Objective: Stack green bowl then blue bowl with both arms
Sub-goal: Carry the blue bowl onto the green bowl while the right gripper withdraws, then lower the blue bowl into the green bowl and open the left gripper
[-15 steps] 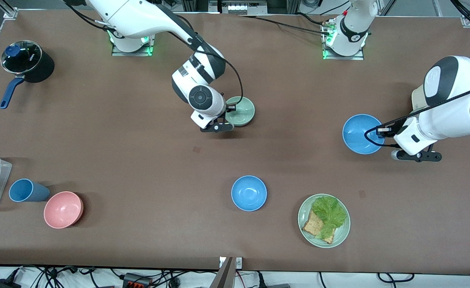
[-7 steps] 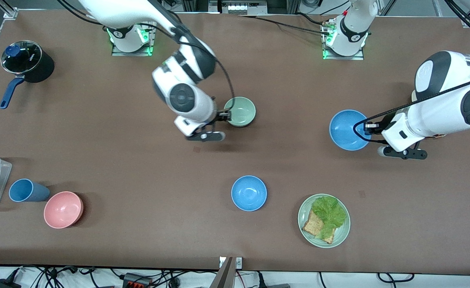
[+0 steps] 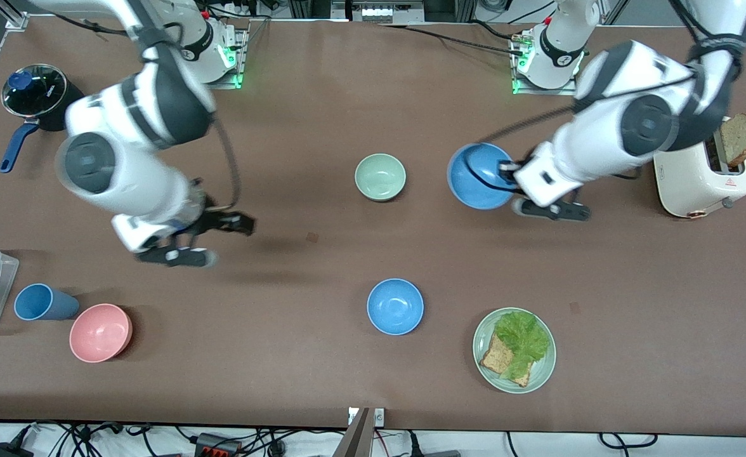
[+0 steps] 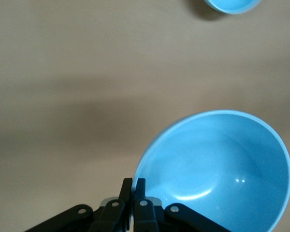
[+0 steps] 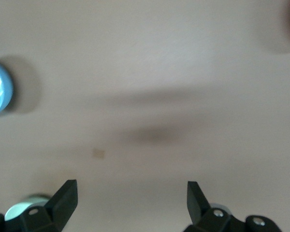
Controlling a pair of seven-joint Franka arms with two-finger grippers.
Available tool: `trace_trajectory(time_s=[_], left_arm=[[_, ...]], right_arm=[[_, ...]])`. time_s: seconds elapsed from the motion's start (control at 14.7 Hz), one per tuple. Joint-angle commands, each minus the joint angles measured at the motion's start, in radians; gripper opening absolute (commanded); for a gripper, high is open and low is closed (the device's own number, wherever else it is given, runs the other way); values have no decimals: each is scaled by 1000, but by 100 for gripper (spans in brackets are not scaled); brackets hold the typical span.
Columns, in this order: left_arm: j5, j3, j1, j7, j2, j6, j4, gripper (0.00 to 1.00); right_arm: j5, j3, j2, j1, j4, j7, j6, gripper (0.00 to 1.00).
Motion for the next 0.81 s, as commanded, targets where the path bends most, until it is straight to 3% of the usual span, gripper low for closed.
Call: trace_trajectory(time_s=[0.0, 0.14, 0.34, 0.54, 0.75], left_arm=[[-2, -12, -94, -34, 27, 21, 18, 3], [8, -8, -180, -101, 33, 81, 3, 3], [38, -6, -236, -170, 87, 217, -40, 3], [125, -6, -274, -246, 90, 359, -135, 3], [139, -5, -279, -247, 112, 452, -176, 4]], right_arm=[[-39, 18, -20, -77, 18, -3, -23, 100], [-42, 17, -50, -101, 13, -6, -23, 100], [-33, -51, -95, -93, 0, -72, -29, 100], [-19, -179, -130, -87, -1, -289, -44, 100], [-11, -255, -164, -87, 6, -385, -96, 100]])
